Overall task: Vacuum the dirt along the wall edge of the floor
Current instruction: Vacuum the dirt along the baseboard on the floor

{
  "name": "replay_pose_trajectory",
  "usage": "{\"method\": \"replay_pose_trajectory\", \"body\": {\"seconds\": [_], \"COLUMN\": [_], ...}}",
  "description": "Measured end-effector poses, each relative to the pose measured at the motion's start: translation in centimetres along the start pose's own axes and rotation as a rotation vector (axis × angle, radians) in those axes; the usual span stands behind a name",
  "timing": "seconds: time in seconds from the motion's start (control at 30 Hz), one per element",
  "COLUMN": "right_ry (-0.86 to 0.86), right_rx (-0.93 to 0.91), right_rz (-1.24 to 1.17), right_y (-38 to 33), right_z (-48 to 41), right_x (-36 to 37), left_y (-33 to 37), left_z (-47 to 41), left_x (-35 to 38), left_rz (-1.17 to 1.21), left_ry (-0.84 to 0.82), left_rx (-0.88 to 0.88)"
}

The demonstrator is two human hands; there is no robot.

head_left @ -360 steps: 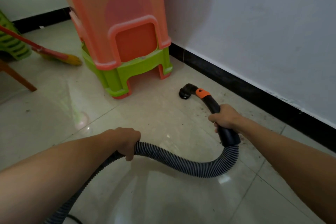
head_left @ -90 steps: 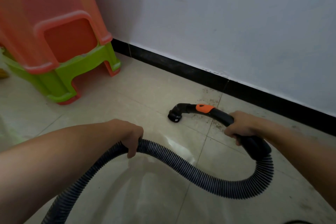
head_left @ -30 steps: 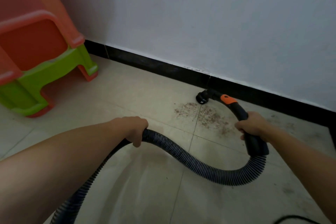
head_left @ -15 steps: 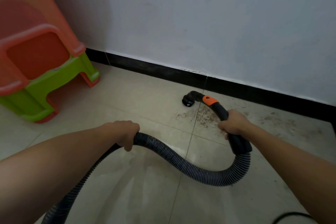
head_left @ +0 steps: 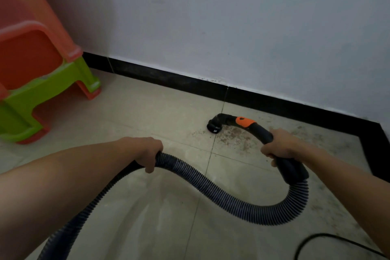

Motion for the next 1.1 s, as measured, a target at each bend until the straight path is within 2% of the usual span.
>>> {"method": "replay_pose_trajectory", "body": {"seconds": [0.17,0.37,0.6,0.87,1.1], "right_ry": [-0.137,-0.044,-0.153,-0.097,-0.167], "right_rx": [-0.082,-0.118,-0.203,-0.070,0.011], "right_rz": [0.043,-0.051,0.072,0.172,0.150], "right_y": [-0.9,-2.8,-5.1,2.3,7.3], "right_z": [1.8,1.3,2.5,2.5,3.9], "right_x": [2.1,3.2,6.1,0.6,-0.1], "left_y": [0.4,-1.7,-2.8,1.4,5.2], "left_z": [0.4,2.5,3.1,0.1,-2.3], "left_x": [0.4,1.0,2.8,2.3,0.6], "left_rz": [-0.038,-0.061,-0.068,-0.062,-0.105], "left_ry": [-0.053,-0.039,-0.114,-0.150,-0.134], "left_rx": [-0.024,-0.088,-0.095,-0.023,0.056]}}
Point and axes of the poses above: each hand's wrist, its own z-axis away from the middle knuckle, its own x-axis out of the palm, y = z × x, the point moved 9 cm from there along -z, towards the middle knuckle, and after that the axes turned 11 degrees about x, right-handed, at the moved point
